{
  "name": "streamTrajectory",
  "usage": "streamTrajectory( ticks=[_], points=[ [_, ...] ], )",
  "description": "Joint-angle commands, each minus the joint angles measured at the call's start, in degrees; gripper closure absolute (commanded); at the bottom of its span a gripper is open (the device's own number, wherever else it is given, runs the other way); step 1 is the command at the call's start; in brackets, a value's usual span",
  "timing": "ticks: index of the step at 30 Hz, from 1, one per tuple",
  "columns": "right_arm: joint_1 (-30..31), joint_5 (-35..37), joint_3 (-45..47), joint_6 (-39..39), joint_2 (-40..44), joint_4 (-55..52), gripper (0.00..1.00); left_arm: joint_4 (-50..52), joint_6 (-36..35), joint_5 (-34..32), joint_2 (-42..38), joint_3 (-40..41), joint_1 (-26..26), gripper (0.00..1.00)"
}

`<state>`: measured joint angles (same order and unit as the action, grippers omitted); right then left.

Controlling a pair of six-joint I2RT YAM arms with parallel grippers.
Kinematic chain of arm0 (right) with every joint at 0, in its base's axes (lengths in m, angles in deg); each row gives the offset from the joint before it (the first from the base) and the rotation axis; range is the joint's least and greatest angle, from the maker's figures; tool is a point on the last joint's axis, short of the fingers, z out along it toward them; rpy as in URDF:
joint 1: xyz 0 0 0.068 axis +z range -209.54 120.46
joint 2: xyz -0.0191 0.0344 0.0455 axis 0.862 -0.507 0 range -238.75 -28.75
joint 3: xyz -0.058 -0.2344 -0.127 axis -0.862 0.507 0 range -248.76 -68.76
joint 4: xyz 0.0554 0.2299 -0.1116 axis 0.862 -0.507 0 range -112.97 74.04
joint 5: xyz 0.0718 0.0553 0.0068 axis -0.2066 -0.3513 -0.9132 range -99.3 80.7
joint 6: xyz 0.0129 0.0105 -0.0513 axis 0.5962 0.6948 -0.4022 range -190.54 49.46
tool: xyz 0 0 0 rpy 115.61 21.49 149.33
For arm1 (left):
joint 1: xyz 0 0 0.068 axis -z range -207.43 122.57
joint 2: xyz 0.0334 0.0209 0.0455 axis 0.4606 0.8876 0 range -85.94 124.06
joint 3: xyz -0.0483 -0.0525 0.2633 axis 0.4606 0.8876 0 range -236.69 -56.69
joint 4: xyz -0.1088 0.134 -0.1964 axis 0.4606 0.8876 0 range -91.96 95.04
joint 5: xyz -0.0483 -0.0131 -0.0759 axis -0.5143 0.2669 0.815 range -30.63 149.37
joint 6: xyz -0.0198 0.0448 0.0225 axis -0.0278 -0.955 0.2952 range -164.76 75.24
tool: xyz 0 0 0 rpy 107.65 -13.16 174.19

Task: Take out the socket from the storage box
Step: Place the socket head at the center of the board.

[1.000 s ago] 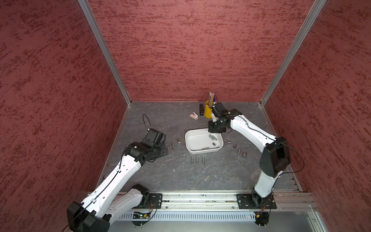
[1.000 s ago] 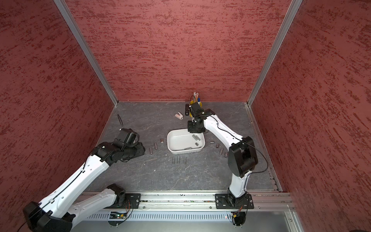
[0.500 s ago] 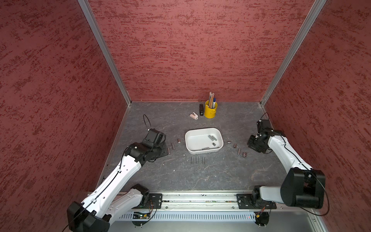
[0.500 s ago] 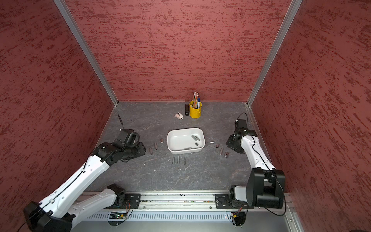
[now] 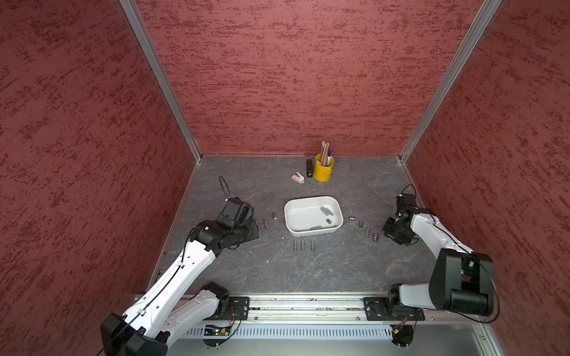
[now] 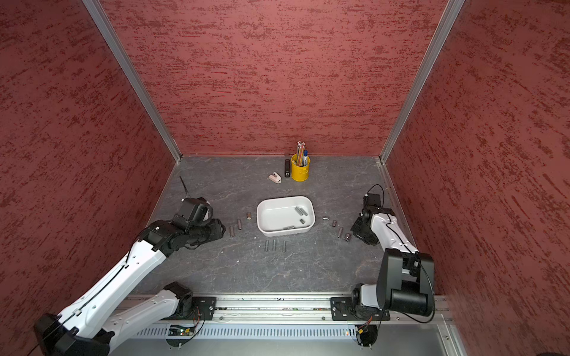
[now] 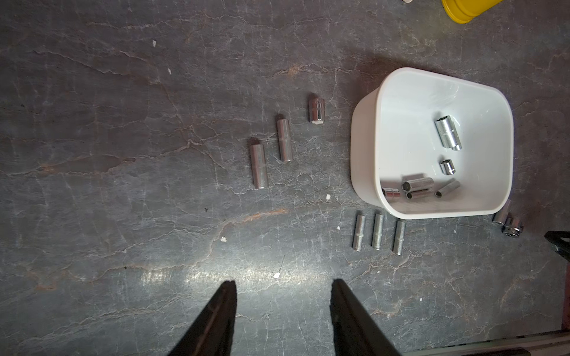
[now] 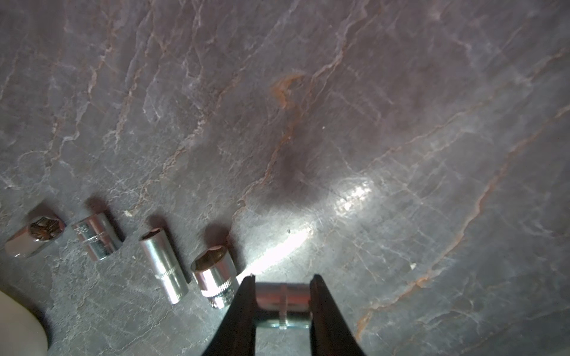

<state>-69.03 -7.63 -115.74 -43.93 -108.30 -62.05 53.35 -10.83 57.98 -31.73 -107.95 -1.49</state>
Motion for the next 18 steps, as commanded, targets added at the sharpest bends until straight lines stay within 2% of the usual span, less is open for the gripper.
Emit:
streamTrajectory(
  ticks=[1,18],
  points=[
    [-0.4,-0.6,0.6,0.5,-1.3,2.5,0.73,-1.3,-1.1,0.6,-1.0,0.7,-0.4,0.48],
    [-0.4,-2.7,0.4,0.5,-8.8,4.3,0.62,-1.1,-1.1,0.8,-1.8,0.6,0.1,0.45]
  ],
)
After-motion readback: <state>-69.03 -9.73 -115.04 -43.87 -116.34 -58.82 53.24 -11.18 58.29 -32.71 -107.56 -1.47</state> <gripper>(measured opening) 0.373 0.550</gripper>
